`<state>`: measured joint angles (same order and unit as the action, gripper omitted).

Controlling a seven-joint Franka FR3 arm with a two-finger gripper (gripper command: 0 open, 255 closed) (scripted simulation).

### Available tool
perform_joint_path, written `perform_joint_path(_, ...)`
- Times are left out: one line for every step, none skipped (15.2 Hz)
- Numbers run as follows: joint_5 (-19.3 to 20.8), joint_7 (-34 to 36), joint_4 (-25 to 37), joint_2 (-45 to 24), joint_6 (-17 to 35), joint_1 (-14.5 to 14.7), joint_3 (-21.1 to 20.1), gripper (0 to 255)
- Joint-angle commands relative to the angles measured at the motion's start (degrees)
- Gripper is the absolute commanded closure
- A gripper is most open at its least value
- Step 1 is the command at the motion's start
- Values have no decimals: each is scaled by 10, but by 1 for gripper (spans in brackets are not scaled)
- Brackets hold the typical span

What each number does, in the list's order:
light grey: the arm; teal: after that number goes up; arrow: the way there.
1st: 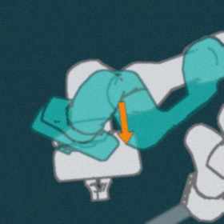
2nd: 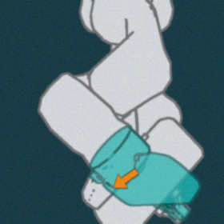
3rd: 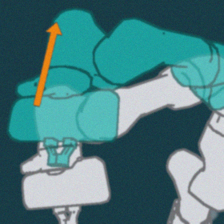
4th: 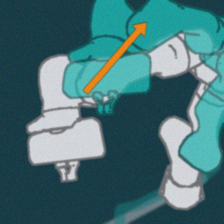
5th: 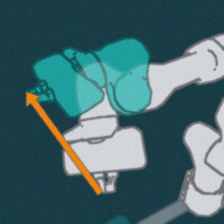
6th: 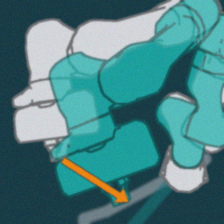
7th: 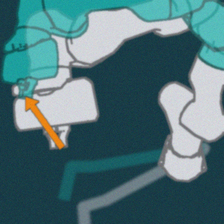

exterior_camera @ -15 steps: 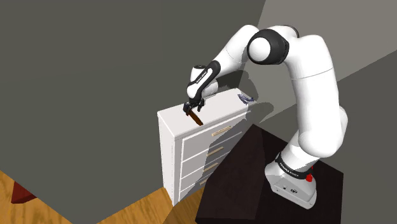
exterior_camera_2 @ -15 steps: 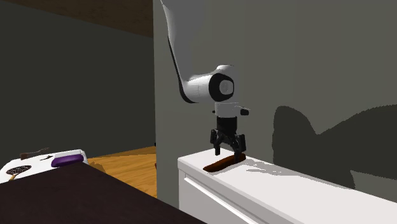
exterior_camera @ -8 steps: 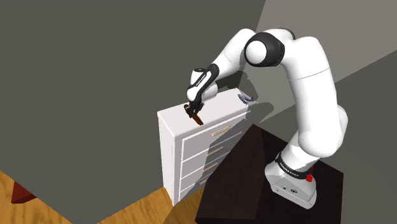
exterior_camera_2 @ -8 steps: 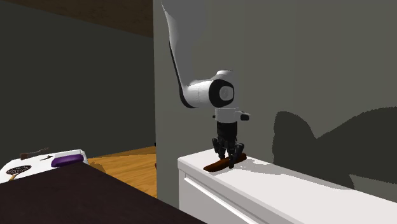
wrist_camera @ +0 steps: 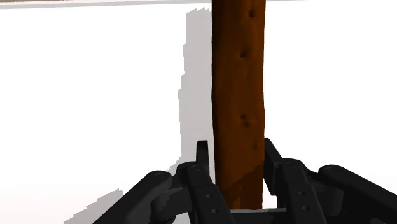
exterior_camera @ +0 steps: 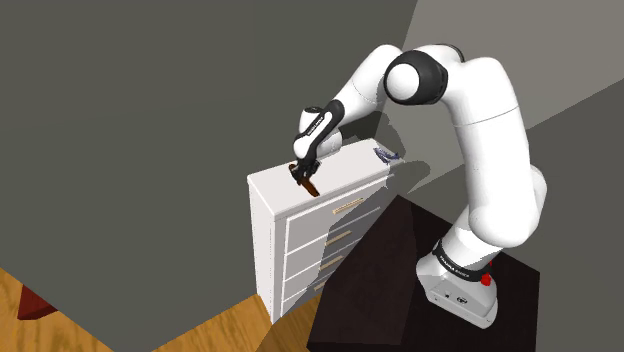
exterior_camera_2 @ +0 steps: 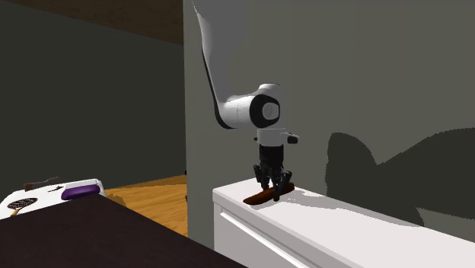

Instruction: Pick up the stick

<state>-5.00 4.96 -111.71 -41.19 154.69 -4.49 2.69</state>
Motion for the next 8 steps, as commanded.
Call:
perform_joint_path(1, 0, -4, 11, -7, 1, 0, 255)
perform_joint_path(1, 1, -7, 18, -11, 1, 1, 255)
perform_joint_path(2, 1, -9, 25, -16, 2, 2, 255)
perform_joint_path(2, 1, -12, 32, -20, 2, 2, 255)
perform_joint_path(3, 2, -14, 39, -25, 3, 3, 255)
perform_joint_path(3, 2, -16, 46, -30, 3, 3, 255)
perform_joint_path(4, 3, -18, 52, -35, 4, 4, 255)
perform_joint_path(4, 3, -20, 59, -40, 4, 5, 255)
